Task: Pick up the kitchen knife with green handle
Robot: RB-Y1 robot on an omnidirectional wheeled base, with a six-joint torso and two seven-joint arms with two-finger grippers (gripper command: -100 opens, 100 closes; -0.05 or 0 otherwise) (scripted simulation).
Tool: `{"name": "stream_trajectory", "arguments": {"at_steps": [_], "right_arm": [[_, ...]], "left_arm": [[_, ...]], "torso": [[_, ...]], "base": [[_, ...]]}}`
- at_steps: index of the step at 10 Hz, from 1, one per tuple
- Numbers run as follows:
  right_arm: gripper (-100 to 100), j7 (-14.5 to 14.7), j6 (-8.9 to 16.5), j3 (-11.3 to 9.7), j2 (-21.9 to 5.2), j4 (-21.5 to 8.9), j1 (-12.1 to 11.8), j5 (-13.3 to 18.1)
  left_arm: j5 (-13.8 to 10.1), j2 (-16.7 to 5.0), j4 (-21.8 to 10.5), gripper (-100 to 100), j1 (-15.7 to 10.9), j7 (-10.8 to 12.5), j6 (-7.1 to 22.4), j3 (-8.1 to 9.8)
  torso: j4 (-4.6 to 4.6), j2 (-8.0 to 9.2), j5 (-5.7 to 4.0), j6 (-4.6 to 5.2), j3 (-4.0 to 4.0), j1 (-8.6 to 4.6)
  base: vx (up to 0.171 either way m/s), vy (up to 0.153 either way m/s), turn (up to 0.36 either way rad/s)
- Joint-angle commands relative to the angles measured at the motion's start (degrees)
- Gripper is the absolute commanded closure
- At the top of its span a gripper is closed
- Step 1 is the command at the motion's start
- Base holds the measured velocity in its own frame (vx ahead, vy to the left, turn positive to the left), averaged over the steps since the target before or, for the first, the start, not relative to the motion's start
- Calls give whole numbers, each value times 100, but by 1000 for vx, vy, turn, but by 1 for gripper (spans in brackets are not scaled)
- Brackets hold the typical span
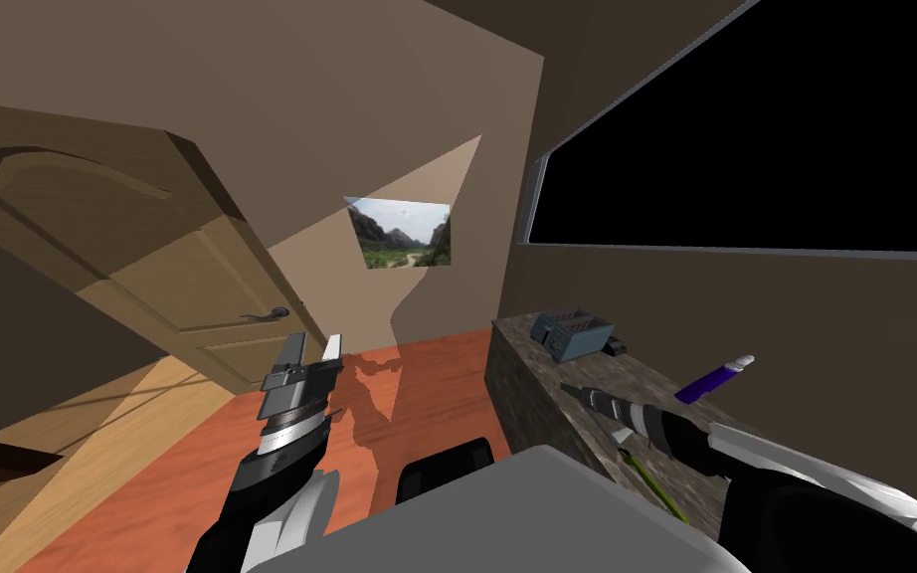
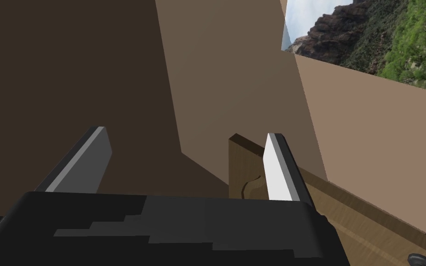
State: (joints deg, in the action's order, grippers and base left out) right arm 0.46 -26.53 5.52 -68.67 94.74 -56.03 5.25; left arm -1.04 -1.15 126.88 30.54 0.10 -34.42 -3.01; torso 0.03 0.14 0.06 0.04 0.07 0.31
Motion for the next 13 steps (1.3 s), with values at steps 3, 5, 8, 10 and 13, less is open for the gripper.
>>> {"name": "stream_trajectory", "arguments": {"at_steps": [3, 5, 8, 10, 13], "right_arm": [[-100, -112, 94, -103, -542, -177, -136, 136], [-100, -172, 146, -176, -828, -277, -233, 232], [-100, -291, 241, -320, -1334, -454, -417, 415], [-100, -347, 283, -389, -1587, -533, -502, 500], [-100, -447, 357, -514, -2016, -671, -655, 651]], "left_arm": [[0, 0, 0, 0, 0, 0, 0, 0], [0, 0, 0, 0, 0, 0, 0, 0], [0, 0, 0, 0, 0, 0, 0, 0], [0, 0, 0, 0, 0, 0, 0, 0], [0, 0, 0, 0, 0, 0, 0, 0]], "torso": [[0, -1, 0, 0, 0, 1], [1, 2, 0, 0, 1, -2], [1, 0, 0, 0, 1, 0], [1, 2, 0, 0, 2, -2], [1, 1, 0, -1, 1, -1]], "base": [[-26, 45, -6], [-34, 40, -9], [-32, 50, -9], [-40, 45, -9], [-34, 50, -10]]}}
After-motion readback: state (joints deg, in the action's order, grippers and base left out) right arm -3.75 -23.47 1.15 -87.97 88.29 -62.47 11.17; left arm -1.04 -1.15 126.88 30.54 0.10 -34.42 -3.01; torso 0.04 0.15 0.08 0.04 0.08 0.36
